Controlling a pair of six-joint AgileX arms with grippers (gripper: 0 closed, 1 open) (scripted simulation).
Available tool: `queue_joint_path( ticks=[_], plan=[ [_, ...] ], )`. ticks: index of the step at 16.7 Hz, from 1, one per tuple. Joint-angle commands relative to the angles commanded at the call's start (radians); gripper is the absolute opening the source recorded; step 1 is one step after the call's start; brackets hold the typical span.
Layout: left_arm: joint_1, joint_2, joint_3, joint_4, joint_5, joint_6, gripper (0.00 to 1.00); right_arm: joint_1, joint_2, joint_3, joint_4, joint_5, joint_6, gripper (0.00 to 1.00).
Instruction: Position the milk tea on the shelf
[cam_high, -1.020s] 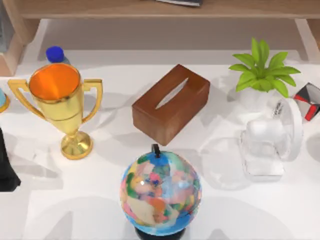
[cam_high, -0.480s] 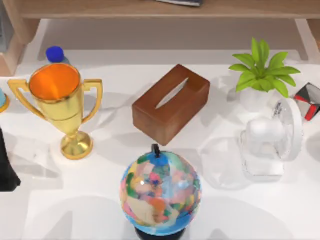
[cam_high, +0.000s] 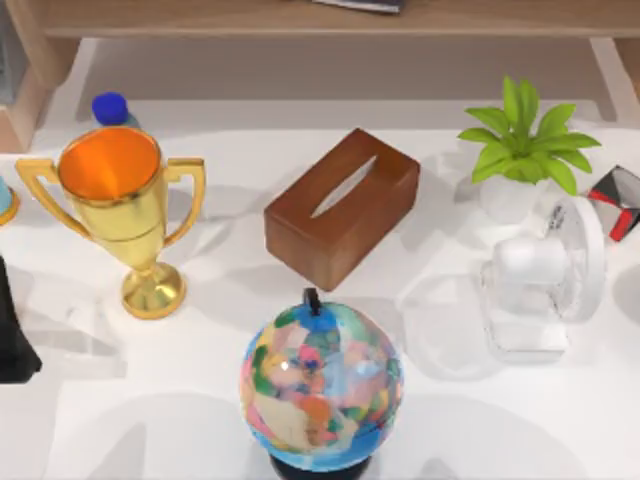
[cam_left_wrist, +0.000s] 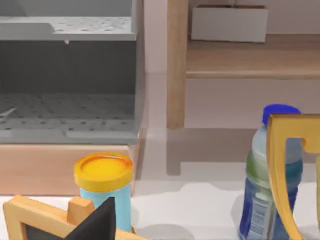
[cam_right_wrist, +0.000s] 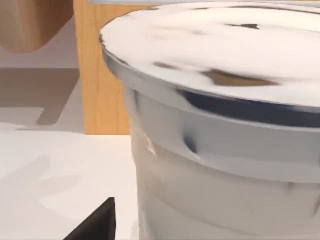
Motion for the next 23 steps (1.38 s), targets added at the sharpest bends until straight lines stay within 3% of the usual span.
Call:
queue_joint_path(
  ticks=[4, 8, 21, 23],
  plan=[
    [0.0, 0.0, 0.0, 0.0, 0.0, 0.0, 1.0, 0.082, 0.046, 0.088, -0.037, 0.082, 0.011, 1.0],
    [0.0, 0.0, 0.0, 0.0, 0.0, 0.0, 1.0, 0.083, 0.046, 0.089, -0.038, 0.083, 0.011, 1.0],
    [0.0, 0.0, 0.0, 0.0, 0.0, 0.0, 1.0, 0.083, 0.046, 0.089, -0.038, 0.083, 0.011, 0.02],
    [0.0, 0.0, 0.0, 0.0, 0.0, 0.0, 1.0, 0.083, 0.046, 0.089, -0.038, 0.083, 0.011, 0.0]
  ],
)
